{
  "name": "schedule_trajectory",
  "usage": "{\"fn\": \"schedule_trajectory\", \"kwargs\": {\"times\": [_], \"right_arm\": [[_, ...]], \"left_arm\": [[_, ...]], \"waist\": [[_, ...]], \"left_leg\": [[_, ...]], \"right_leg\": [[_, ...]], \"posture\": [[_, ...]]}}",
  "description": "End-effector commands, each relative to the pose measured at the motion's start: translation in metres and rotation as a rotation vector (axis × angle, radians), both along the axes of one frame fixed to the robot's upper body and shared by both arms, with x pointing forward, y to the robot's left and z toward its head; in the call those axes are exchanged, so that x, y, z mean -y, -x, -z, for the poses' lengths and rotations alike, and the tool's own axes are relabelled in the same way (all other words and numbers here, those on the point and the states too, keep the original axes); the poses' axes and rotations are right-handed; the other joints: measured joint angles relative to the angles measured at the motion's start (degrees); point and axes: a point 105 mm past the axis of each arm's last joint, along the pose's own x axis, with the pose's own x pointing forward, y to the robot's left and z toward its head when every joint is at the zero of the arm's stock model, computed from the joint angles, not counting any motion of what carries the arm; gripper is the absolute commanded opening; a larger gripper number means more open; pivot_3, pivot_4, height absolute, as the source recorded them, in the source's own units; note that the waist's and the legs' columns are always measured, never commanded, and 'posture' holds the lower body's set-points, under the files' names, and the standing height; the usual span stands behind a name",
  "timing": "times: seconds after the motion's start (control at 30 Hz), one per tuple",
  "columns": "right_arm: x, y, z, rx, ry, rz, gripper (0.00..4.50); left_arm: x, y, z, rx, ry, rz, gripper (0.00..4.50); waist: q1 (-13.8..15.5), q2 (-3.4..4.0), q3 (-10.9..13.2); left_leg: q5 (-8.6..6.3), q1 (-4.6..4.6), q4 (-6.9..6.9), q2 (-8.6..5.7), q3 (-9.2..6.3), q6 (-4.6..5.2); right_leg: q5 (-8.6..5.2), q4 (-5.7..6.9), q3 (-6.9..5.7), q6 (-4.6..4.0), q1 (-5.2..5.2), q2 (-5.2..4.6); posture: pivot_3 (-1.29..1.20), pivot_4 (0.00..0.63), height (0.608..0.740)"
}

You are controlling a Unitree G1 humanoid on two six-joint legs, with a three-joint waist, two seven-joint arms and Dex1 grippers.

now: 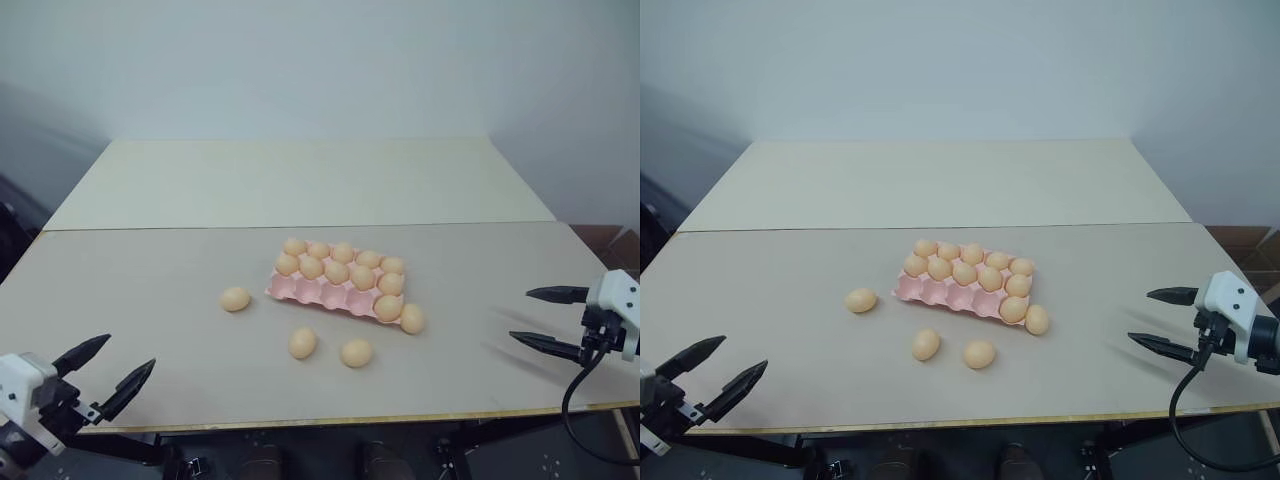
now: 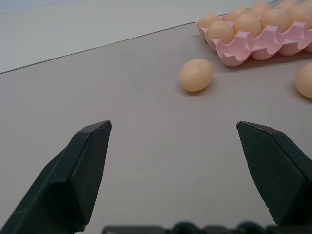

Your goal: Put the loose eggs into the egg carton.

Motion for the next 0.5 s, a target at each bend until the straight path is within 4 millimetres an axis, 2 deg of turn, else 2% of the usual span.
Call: {"fn": "schedule_trajectory", "kwargs": {"times": [0.03,0.2,0.3,0.5], "right_arm": [[0.0,0.0,-0.012,0.046,0.008,0.001,4.5],[-0.002,0.001,-0.014,0.063,-0.005,0.013,4.5],[-0.011,0.0,-0.015,0.06,-0.034,0.011,4.5],[-0.057,-0.004,-0.015,0.029,-0.119,-0.052,4.5]], "left_arm": [[0.006,-0.001,-0.005,0.014,-0.012,0.03,4.48],[0.006,-0.005,-0.008,0.032,-0.016,0.014,4.48],[0.008,-0.005,-0.009,0.03,-0.023,0.034,4.48],[0.018,-0.01,-0.011,0.028,-0.023,0.091,4.48]], "waist": [[0.0,0.0,0.0],[0.0,0.0,0.0],[0.0,-0.01,0.0],[-0.1,-0.02,0.0]], "left_leg": [[0.0,0.0,0.0,0.0,0.0,0.0],[0.0,0.0,0.0,0.0,0.0,0.0],[0.0,0.0,0.0,0.0,0.0,0.0],[0.0,0.01,0.0,0.04,0.0,0.0]], "right_leg": [[0.0,0.0,0.0,0.0,0.0,0.0],[0.0,0.0,0.01,0.0,0.0,0.0],[0.0,0.01,0.01,0.0,0.0,0.02],[0.01,0.04,0.03,0.0,-0.01,0.04]], "posture": [[0.0,0.15,0.74],[0.0,0.15,0.74],[0.0,0.15,0.74],[0.0,0.15,0.74]]}}
